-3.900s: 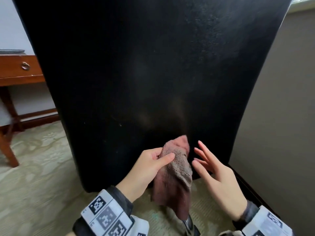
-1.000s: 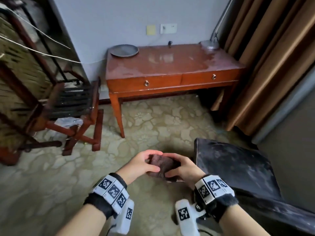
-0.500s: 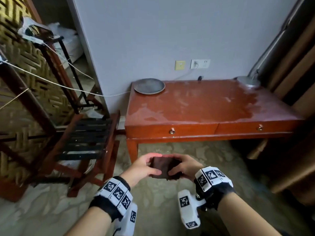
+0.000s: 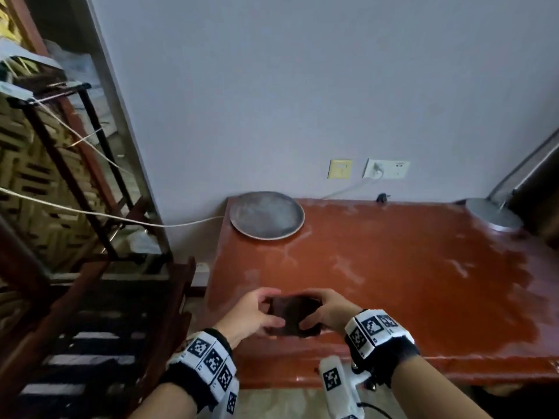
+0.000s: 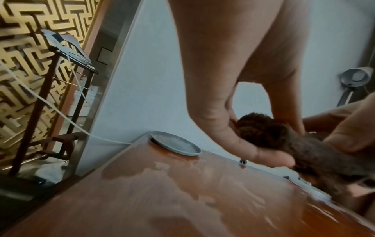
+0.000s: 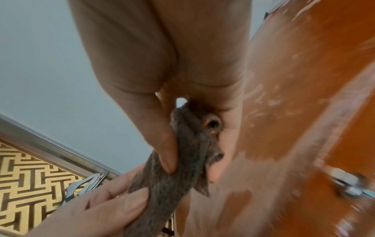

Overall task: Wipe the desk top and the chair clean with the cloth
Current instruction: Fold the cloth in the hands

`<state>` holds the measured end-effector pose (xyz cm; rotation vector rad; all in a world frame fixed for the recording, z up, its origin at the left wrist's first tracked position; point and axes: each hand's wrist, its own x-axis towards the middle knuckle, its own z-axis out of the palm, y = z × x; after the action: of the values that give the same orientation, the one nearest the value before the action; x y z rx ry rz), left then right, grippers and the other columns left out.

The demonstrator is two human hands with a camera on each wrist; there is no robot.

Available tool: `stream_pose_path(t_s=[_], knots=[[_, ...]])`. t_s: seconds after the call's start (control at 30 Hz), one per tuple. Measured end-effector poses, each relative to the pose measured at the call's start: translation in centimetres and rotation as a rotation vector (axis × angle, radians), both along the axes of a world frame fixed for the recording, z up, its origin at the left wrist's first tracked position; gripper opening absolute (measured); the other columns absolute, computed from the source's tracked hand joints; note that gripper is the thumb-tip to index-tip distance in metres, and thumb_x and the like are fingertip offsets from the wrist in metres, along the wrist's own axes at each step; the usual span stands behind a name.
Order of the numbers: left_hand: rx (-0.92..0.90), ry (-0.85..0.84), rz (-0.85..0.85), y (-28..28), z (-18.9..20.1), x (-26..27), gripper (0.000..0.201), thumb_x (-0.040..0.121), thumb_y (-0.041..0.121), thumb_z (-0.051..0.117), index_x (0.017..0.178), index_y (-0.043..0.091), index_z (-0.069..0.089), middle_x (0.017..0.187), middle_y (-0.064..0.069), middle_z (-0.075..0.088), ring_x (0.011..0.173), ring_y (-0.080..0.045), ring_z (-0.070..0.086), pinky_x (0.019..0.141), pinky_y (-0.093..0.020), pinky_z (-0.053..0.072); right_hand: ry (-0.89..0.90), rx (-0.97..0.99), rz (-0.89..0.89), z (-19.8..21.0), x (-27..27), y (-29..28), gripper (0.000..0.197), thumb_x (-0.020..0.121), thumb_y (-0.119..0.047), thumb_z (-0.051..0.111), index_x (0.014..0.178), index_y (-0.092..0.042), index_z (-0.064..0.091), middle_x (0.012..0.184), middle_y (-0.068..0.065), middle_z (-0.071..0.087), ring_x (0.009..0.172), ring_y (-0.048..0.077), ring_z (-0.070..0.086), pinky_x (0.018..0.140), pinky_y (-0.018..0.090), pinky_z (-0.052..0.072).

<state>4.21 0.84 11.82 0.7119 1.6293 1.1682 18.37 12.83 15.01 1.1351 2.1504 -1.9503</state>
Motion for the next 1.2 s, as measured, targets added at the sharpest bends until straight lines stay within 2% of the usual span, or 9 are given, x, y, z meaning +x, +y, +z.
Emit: stream_pose_path(t_s=[0.2,0.4,0.53,0.67,0.77,0.87,1.0,1.1,1.2], knots=[[0.020,0.061,0.158,9.0,0.9,-7.3,0.043,0.077,-0.010,0.068,0.103,0.018,0.047,0.108,-0.010,0.055,0.077,-0.022,0.062,0.051,-0.025,0.054,0.044,-0.066,-0.105,0.2,-7.8,9.4,0.064,0.070,0.025,0.061,0.121,-0.012,0.056,0.105,0.014,0.059,0.071,0.019,0.065,0.046,0.026,0.055],[-0.034,0.238,0.209,18.0,-1.6,-13.9,0.044,0.077,-0.010,0.068,0.096,0.025,0.050,0.100,-0.007,0.057,0.072,-0.014,0.058,0.057,-0.026,0.051,0.078,0.037,-0.119,-2.4,-15.4,18.2,0.057,0.067,0.026,0.061,0.113,-0.007,0.061,0.089,0.006,0.061,0.082,0.020,0.061,0.061,0.026,0.056],[-0.120,0.430,0.206,21.7,-3.7,-17.6,0.058,0.075,0.003,0.075,0.121,0.027,0.051,0.110,-0.003,0.053,0.098,-0.021,0.058,0.090,-0.031,0.045,0.065,0.024,-0.095,-5.2,-19.7,22.4,0.060,0.066,0.026,0.060,0.110,-0.014,0.062,0.086,0.001,0.062,0.081,0.016,0.061,0.060,0.020,0.054],[-0.148,0.446,0.227,24.1,-5.9,-19.9,0.054,0.073,-0.003,0.073,0.120,0.021,0.058,0.111,-0.004,0.058,0.097,-0.022,0.062,0.089,-0.023,0.047,0.001,0.094,-0.071,-8.6,-22.8,25.2,0.057,0.063,0.020,0.067,0.105,-0.019,0.063,0.098,0.006,0.064,0.098,0.021,0.060,0.088,0.030,0.051],[-0.172,0.493,0.235,25.1,-7.9,-20.5,0.046,0.073,-0.008,0.071,0.114,0.014,0.062,0.107,-0.003,0.056,0.097,-0.020,0.063,0.078,-0.007,0.044,-0.117,0.311,0.050,-10.3,-24.5,25.7,0.056,0.064,0.007,0.069,0.113,-0.019,0.063,0.111,0.006,0.059,0.108,0.020,0.056,0.093,0.018,0.040],[-0.227,0.608,0.190,25.8,-9.7,-20.4,0.035,0.082,0.006,0.068,0.115,0.016,0.063,0.113,0.001,0.055,0.096,-0.017,0.061,0.083,-0.019,0.047,-0.183,0.477,0.169,-11.7,-25.2,25.6,0.056,0.073,0.002,0.064,0.125,-0.017,0.057,0.123,0.005,0.048,0.116,0.020,0.048,0.092,0.010,0.030],[-0.322,0.951,0.089,25.6,-10.3,-20.0,0.031,0.088,0.025,0.062,0.120,0.022,0.064,0.129,0.006,0.050,0.117,-0.016,0.050,0.095,-0.028,0.042,-0.288,0.776,0.334,-12.2,-24.9,25.3,0.054,0.081,-0.015,0.063,0.132,-0.024,0.050,0.138,0.004,0.036,0.130,0.025,0.031,0.105,0.031,0.031],[-0.216,1.118,0.034,26.0,-10.4,-20.5,0.040,0.070,0.018,0.079,0.109,0.017,0.070,0.118,-0.001,0.061,0.109,-0.025,0.058,0.085,-0.036,0.049,-0.155,0.826,0.232,-11.9,-25.2,25.5,0.046,0.074,-0.008,0.070,0.120,-0.014,0.062,0.124,0.012,0.050,0.120,0.033,0.043,0.099,0.042,0.040],[-0.232,1.126,-0.094,26.7,-10.2,-20.3,0.046,0.084,0.020,0.066,0.129,0.016,0.058,0.126,0.000,0.055,0.119,-0.022,0.049,0.096,-0.033,0.038,-0.154,0.822,0.275,-12.0,-25.3,25.5,0.044,0.077,-0.003,0.065,0.120,-0.011,0.062,0.117,0.010,0.050,0.115,0.028,0.043,0.098,0.034,0.039]])
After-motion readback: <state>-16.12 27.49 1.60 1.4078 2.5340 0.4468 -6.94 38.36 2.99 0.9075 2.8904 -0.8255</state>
